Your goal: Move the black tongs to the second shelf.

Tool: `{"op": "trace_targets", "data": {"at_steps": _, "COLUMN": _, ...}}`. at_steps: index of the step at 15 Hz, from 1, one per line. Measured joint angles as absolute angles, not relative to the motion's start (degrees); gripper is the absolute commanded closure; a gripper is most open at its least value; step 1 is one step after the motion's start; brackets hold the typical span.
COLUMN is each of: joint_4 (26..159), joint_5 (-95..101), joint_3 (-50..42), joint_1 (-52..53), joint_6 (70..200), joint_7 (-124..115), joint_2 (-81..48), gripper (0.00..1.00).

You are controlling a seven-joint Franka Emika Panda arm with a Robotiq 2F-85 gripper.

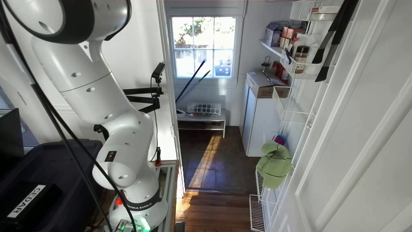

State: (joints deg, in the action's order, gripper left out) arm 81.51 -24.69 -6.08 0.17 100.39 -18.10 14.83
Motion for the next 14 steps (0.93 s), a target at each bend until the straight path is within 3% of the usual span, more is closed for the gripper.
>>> {"op": "trace_targets", "data": {"at_steps": 14, "joint_4": 78.2, "joint_5": -27.3, "joint_3": -12.7, "joint_1": -1.5, "joint_6": 92.1, "joint_7": -15.0, "joint_2": 17.6, "gripper": 0.99}}
